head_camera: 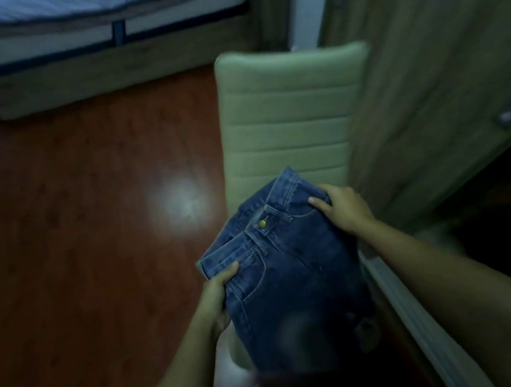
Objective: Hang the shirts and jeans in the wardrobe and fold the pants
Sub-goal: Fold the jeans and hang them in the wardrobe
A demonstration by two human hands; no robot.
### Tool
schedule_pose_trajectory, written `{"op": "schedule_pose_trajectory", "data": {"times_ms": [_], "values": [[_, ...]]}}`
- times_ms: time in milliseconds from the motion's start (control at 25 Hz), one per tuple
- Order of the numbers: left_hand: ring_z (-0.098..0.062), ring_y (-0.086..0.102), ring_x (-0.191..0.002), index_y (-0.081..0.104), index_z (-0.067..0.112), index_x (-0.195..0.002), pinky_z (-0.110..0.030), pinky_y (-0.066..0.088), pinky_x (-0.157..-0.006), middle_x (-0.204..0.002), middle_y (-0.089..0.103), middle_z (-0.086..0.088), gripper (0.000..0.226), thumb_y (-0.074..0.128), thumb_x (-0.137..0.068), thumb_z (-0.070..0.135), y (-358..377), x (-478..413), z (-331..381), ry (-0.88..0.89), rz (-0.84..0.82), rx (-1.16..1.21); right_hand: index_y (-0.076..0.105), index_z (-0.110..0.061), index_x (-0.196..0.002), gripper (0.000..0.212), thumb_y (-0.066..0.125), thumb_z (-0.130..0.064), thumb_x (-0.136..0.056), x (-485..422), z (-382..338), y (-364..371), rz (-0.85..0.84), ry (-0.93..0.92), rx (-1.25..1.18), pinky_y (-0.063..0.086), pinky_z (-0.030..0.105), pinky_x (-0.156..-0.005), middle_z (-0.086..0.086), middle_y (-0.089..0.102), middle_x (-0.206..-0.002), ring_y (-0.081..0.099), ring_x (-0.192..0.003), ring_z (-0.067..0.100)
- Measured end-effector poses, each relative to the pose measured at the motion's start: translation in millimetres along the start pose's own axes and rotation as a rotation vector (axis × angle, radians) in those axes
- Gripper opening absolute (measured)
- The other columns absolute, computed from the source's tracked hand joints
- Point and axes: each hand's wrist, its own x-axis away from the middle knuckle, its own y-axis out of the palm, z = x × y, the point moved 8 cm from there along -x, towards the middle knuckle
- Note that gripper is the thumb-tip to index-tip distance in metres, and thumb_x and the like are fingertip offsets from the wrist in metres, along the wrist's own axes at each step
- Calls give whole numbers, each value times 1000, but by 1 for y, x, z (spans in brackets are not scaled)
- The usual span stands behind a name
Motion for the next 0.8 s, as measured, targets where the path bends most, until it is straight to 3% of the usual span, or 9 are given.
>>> {"op": "schedule_pose_trajectory", "data": {"times_ms": [120,240,400,520,680,800], "values": [[-30,71,-87,64,-1,-111,-36,59,-66,-105,70,-21,25,57,-89,6,107,32,18,-14,-144,-113,60,-19,-107,31,49,-44,-93,43,33,-110,139,83,-62,49,37,-76,9,68,-103,62,-96,33],[-34,70,-88,63,-2,-114,-40,58,-73,-106,69,-23,28,60,-88,8,224,71,45,59,-285,-317,60,-27,-104,25,49,-45,-92,97,61,-222,336,166,-105,50,36,-75,6,69,-98,63,-92,29],[-30,66,-81,64,1,-89,-38,55,-75,-97,68,-20,8,66,-82,5,358,142,127,480,-245,-665,63,-26,-108,24,51,-40,-92,169,61,-363,642,156,-174,49,33,-75,2,70,-94,64,-91,26],[-27,67,-87,68,6,-95,-39,55,-83,-97,70,-13,23,74,-78,20,437,209,196,772,-299,-826,64,-19,-104,18,51,-28,-94,224,39,-457,928,82,-282,41,28,-72,1,63,-88,61,-88,24],[-18,66,-81,72,24,-84,-36,54,-80,-87,72,-3,17,79,-71,33,495,326,267,1222,-543,-851,60,-13,-107,19,50,-22,-95,295,2,-548,1346,13,-409,34,23,-76,7,52,-105,52,-91,19],[-22,68,-91,69,32,-91,-39,54,-83,-96,73,-4,21,78,-72,33,513,404,301,1464,-668,-684,59,-7,-104,21,53,-25,-93,343,-27,-596,1552,-103,-326,36,24,-72,10,57,-104,56,-89,21]]}}
